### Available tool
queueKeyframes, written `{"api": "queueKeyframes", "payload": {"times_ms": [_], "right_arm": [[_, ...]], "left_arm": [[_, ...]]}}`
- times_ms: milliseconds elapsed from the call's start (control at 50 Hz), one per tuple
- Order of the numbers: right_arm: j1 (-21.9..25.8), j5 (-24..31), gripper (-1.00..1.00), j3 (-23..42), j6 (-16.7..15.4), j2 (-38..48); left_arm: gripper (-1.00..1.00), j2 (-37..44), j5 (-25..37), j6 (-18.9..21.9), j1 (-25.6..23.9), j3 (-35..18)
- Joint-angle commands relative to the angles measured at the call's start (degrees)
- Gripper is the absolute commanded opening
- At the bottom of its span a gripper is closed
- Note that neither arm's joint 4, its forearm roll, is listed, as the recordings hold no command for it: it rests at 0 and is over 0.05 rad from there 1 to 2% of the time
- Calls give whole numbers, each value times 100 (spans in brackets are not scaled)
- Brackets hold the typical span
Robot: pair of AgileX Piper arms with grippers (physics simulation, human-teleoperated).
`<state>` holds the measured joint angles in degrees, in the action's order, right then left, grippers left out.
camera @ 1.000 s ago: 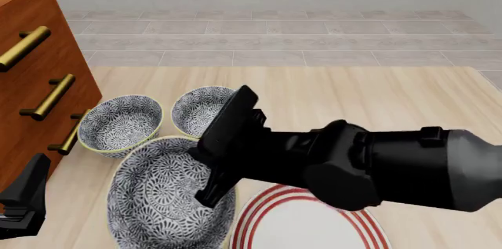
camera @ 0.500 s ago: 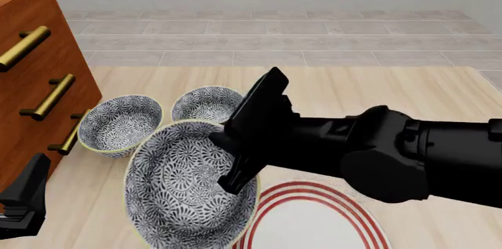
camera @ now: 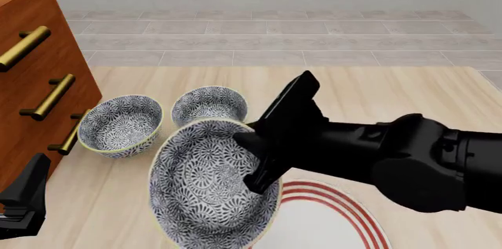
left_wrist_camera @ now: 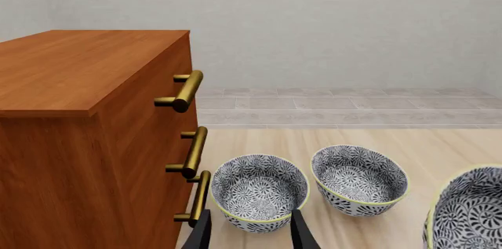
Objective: Put the bowl at the front on the plate.
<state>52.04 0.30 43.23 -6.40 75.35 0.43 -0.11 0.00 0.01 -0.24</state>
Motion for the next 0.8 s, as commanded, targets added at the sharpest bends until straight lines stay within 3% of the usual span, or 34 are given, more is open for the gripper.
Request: {"api": "queueKeyframes", "payload": {"times_ms": [20, 800], "right_arm": [[-136, -45, -100, -247, 143, -239], [-491, 308, -100, -843, 411, -902]], "left_arm": [[100, 0, 0, -1, 1, 0], [100, 0, 0, 1, 0, 0]]}}
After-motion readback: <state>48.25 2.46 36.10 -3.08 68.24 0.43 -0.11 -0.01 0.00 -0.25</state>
